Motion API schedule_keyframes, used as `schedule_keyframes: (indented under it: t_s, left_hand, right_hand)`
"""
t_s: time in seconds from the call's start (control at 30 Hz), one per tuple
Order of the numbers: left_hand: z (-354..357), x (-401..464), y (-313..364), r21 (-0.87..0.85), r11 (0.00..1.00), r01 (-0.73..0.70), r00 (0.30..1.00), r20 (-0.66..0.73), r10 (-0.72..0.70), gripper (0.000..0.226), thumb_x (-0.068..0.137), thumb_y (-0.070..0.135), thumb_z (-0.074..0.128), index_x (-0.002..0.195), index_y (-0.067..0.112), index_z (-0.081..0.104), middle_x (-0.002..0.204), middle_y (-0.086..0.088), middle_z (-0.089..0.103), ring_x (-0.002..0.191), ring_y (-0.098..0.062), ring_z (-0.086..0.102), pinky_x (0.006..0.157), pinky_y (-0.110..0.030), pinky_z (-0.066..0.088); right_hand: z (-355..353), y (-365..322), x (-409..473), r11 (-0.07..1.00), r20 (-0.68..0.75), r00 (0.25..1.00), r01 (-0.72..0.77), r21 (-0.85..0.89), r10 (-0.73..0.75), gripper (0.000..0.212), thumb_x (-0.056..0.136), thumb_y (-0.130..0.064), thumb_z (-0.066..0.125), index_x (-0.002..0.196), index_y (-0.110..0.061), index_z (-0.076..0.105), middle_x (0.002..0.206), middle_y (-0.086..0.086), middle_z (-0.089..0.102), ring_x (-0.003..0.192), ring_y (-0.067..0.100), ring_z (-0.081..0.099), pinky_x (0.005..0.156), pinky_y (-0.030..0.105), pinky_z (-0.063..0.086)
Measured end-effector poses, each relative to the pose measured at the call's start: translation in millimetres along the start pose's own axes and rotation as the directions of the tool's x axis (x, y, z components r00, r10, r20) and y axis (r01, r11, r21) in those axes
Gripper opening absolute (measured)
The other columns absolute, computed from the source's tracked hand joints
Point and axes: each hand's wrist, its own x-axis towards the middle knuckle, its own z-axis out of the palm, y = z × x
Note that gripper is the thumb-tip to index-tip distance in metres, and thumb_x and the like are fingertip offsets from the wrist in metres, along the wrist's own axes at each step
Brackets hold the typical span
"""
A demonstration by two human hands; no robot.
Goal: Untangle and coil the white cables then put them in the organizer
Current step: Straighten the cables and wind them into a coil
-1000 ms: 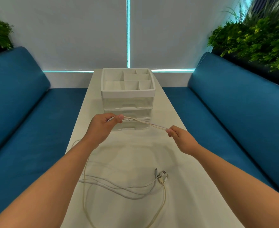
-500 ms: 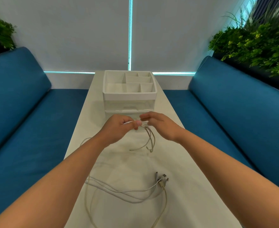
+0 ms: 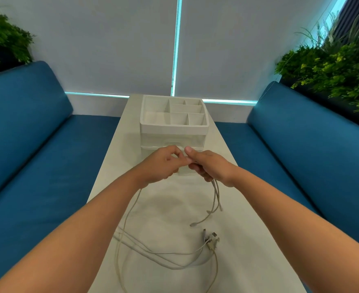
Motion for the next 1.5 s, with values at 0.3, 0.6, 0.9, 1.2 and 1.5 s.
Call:
schedule_keyframes:
  t_s: [0.3,0.6,0.9,1.2,1.5]
  left_hand:
    - [-12.4,-7.9,9.3,-0.069,0.995,0.071,0.997,0.015,-0.07,0.051,0.097,0.061,0.038,0.073,0.017,0.049,0.057,0.007,0.033,0.051,-0.008,0.026,0.054,-0.023,0.026]
    - [-5.3,-3.3,15.8,-0.276,0.961,-0.014,0.997,-0.08,-0.008,0.042,0.1,0.046,0.046,0.069,0.019,0.044,0.06,0.004,0.029,0.052,-0.011,0.024,0.052,-0.024,0.024]
    - [-5.0,-0.2,12.9,-0.252,0.968,0.0,0.973,-0.225,-0.059,0.044,0.1,0.046,0.046,0.066,0.016,0.044,0.054,0.004,0.043,0.052,-0.009,0.047,0.082,-0.023,0.043]
    - [-16.3,-0.6,16.3,-0.371,0.929,-0.013,0.96,-0.265,-0.092,0.043,0.1,0.047,0.045,0.067,0.02,0.042,0.054,0.007,0.03,0.048,-0.01,0.022,0.047,-0.025,0.021]
    - [-19.2,9.8,11.3,-0.472,0.881,0.039,0.937,-0.29,-0.196,0.028,0.095,0.02,0.033,0.074,0.015,0.05,0.056,0.004,0.031,0.05,-0.012,0.023,0.046,-0.025,0.022]
  right_hand:
    - [-22.4,10.1,2.0,0.989,-0.125,0.992,0.035,0.146,-0.017,0.042,0.097,-0.05,0.044,0.068,-0.019,0.043,0.057,-0.007,0.033,0.052,0.009,0.025,0.049,0.022,0.027]
    - [2.8,31.4,7.1,0.99,-0.2,0.98,0.052,0.13,-0.025,0.05,0.097,-0.055,0.032,0.085,-0.01,0.05,0.078,0.007,0.056,0.074,0.017,0.067,0.073,0.022,0.045]
    - [28.6,57.9,14.6,0.971,-0.174,0.983,-0.013,0.238,0.056,0.042,0.097,-0.055,0.04,0.087,-0.014,0.047,0.071,0.003,0.052,0.069,0.02,0.065,0.083,0.036,0.048]
    - [35.9,80.7,5.1,0.996,-0.232,0.969,-0.073,0.042,0.081,0.037,0.1,-0.048,0.039,0.082,-0.016,0.046,0.071,0.0,0.052,0.067,0.017,0.054,0.072,0.032,0.047]
    - [29.7,71.9,10.6,0.768,-0.344,0.939,-0.222,-0.6,0.002,0.007,0.1,-0.02,0.032,0.105,-0.015,0.03,0.078,0.002,0.046,0.057,0.023,0.046,0.05,0.032,0.031]
